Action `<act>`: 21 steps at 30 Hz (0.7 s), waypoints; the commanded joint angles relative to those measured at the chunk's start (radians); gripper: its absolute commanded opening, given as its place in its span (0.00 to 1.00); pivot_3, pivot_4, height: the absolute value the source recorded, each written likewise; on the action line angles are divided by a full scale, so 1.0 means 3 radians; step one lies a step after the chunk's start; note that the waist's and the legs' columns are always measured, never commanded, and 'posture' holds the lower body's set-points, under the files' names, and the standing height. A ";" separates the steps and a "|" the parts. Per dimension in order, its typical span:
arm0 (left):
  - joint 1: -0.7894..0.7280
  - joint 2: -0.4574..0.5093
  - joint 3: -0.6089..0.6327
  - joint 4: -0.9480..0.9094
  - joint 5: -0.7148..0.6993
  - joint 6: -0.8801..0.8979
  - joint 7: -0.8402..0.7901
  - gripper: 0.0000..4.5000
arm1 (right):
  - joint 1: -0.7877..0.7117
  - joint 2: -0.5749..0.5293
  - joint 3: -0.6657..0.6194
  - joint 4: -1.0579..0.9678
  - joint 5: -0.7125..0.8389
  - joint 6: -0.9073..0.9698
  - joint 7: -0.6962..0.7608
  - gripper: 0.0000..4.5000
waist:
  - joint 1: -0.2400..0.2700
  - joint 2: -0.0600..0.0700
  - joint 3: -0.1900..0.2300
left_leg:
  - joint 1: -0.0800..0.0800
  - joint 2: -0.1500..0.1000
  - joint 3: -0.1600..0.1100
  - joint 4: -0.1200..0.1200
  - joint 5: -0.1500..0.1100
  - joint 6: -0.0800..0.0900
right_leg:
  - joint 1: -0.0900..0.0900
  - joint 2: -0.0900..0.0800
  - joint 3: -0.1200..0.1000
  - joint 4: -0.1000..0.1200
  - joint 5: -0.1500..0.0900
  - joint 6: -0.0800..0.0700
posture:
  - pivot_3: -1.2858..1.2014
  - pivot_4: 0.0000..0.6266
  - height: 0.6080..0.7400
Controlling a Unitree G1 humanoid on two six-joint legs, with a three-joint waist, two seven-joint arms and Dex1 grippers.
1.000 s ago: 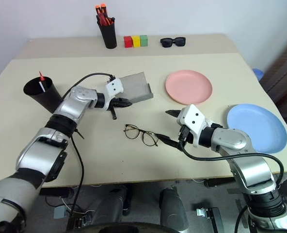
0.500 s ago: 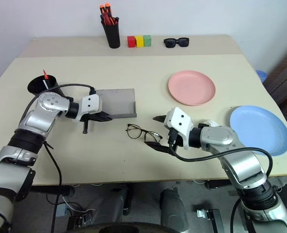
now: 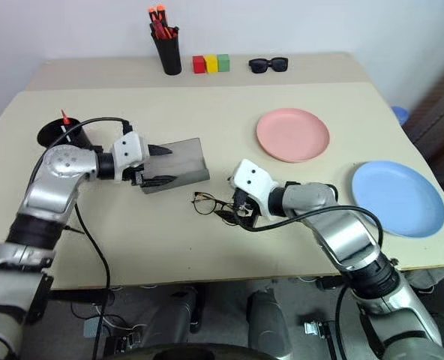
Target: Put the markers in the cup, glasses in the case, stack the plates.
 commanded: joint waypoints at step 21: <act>0.2163 -0.0001 0.0678 -0.1883 -0.0565 0.0583 0.0831 0.76 | -0.0199 0.0176 0.0352 -0.0069 -0.0381 0.0546 -0.0396 0.12 | 0.0037 0.0004 0.0000 | 0.0001 0.0000 0.0001 -0.0001 -0.0001 -0.0002 | -0.0002 -0.0005 0.0000 -0.0005 -0.0011 -0.0021 | 0.52 0.24 1.00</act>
